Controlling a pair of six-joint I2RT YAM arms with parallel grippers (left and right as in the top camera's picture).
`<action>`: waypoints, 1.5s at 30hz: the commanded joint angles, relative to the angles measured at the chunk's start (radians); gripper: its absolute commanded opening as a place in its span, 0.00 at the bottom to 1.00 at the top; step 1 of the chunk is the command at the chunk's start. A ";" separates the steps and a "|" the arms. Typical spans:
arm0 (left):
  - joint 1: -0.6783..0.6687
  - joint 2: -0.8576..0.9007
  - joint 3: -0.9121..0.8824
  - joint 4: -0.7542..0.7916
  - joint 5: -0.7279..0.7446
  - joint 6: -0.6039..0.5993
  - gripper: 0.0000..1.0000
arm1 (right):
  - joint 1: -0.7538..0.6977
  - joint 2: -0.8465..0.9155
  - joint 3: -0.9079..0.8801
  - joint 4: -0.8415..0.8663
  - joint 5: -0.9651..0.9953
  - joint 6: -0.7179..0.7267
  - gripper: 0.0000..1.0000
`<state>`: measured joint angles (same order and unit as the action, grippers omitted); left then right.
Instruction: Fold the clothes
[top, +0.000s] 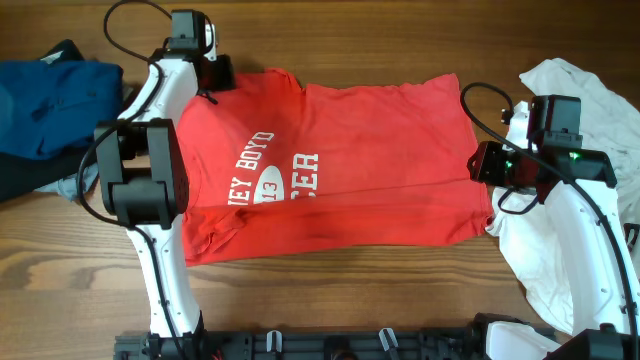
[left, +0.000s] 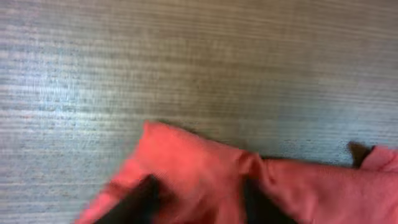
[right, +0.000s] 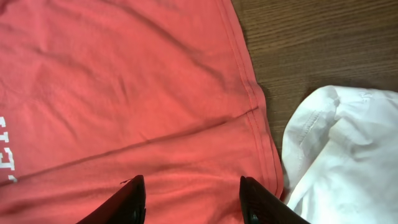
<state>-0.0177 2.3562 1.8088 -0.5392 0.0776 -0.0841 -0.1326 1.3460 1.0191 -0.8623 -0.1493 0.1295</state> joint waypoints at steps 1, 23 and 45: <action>0.003 0.034 -0.011 -0.037 0.003 0.002 0.17 | -0.002 -0.005 0.011 -0.002 -0.005 0.004 0.49; 0.006 -0.009 -0.011 -0.209 -0.007 -0.053 0.04 | 0.043 0.833 0.826 0.081 -0.016 -0.096 0.52; 0.005 -0.010 -0.011 -0.211 -0.007 -0.074 0.04 | 0.089 1.039 0.825 0.224 0.077 0.028 0.06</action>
<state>-0.0170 2.3337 1.8153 -0.7322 0.0761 -0.1329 -0.0502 2.3604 1.8370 -0.6231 -0.0925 0.1566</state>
